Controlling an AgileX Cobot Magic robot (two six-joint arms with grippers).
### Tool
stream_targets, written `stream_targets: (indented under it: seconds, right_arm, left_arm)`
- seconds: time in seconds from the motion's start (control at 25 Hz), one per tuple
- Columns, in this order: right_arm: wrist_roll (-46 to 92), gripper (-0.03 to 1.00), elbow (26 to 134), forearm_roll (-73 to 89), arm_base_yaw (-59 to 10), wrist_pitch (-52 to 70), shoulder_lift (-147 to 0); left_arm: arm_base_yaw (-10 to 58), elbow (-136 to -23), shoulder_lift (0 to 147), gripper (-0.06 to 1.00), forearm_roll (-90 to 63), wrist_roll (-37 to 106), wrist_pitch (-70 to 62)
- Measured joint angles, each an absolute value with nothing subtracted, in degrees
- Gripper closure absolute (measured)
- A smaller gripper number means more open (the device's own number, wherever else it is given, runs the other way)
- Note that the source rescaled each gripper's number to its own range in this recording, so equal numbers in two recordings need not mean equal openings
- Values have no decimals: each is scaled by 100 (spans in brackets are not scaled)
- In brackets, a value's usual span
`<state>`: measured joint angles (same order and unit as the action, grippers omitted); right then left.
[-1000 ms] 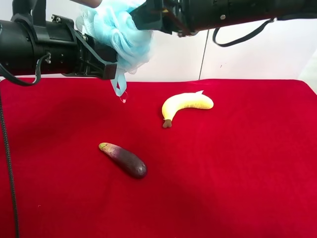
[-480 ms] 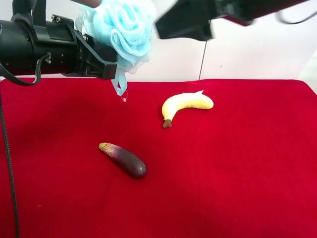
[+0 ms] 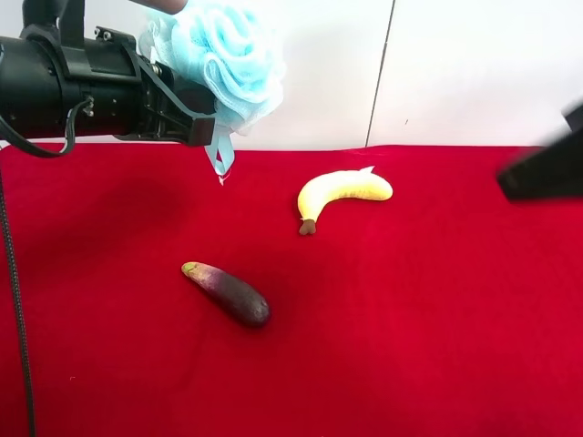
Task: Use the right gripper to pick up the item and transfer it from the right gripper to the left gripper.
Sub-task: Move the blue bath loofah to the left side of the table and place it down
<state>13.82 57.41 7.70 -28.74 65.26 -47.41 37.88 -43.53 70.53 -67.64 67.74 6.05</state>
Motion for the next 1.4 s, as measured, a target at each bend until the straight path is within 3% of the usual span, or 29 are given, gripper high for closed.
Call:
stream_targets:
  seconds: [0.4, 0.72, 1.4]
  right_arm:
    - [559, -3, 3492, 658, -2874, 6613, -2026]
    - [-50, -3, 2974, 346, -2874, 6566, -319]
    - [-230, -3, 2762, -107, -2874, 6115, 12]
  left_arm:
    - [3788, -4353, 7053, 94, -6764, 6774, 583]
    - [3788, -4353, 7053, 94, -6769, 6774, 573]
    - [3788, -4353, 7053, 94, -6769, 6774, 578]
